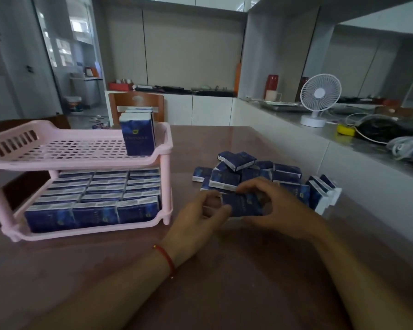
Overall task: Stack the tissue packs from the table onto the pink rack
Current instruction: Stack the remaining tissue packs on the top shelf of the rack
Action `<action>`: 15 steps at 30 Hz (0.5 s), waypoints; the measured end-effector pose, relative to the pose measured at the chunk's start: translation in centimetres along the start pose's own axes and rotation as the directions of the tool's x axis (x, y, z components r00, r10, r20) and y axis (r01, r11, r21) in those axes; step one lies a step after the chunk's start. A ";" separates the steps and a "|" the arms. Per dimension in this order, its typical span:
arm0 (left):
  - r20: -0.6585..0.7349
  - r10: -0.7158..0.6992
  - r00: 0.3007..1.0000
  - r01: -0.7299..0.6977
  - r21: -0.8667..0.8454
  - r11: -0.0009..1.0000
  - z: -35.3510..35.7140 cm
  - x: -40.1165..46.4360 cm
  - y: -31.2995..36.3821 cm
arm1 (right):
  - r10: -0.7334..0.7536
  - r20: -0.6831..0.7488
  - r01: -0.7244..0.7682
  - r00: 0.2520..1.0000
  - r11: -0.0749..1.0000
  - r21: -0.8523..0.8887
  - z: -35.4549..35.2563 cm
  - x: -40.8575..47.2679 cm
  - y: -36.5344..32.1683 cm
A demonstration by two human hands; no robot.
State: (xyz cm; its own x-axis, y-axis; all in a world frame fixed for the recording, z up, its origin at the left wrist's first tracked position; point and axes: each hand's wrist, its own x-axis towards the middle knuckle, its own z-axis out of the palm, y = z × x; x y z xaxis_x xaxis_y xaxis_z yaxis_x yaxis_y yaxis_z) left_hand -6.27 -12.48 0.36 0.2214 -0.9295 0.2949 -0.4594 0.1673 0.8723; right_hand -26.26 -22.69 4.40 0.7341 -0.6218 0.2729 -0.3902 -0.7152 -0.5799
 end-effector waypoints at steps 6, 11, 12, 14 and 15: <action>-0.003 0.015 1.000 -0.015 -0.077 0.997 -0.2 0.2 -0.5 | -0.020 -0.042 0.023 0.999 0.998 0.067 1.0 0.2 -1.2; -0.032 0.019 0.999 -0.023 -0.102 0.995 -0.5 -0.1 -0.1 | 0.322 -0.579 -0.574 0.749 0.751 -0.327 -2.4 -0.2 3.3; -0.028 0.023 0.999 -0.026 -0.100 0.995 -0.5 -0.3 -0.2 | 0.421 -0.557 -0.668 0.716 0.644 -0.373 -2.7 -0.4 4.0; -0.031 0.032 0.999 -0.035 -0.099 0.994 -0.5 -0.6 -0.2 | 0.470 -0.506 -0.685 0.723 0.578 -0.443 -2.9 -0.9 4.9; -0.038 0.035 0.999 -0.038 -0.088 0.995 -0.5 -0.7 -0.2 | 0.436 -0.508 -0.663 0.743 0.583 -0.470 -2.8 -0.9 5.2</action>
State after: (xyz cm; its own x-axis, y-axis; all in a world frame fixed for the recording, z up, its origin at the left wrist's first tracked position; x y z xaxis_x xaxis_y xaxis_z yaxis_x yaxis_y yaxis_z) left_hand -5.90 -11.71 0.18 0.2376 -0.9099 0.3400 -0.3903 0.2311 0.8912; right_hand -30.52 -26.71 3.26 0.0933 -0.9358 0.3399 -0.9751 -0.1548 -0.1585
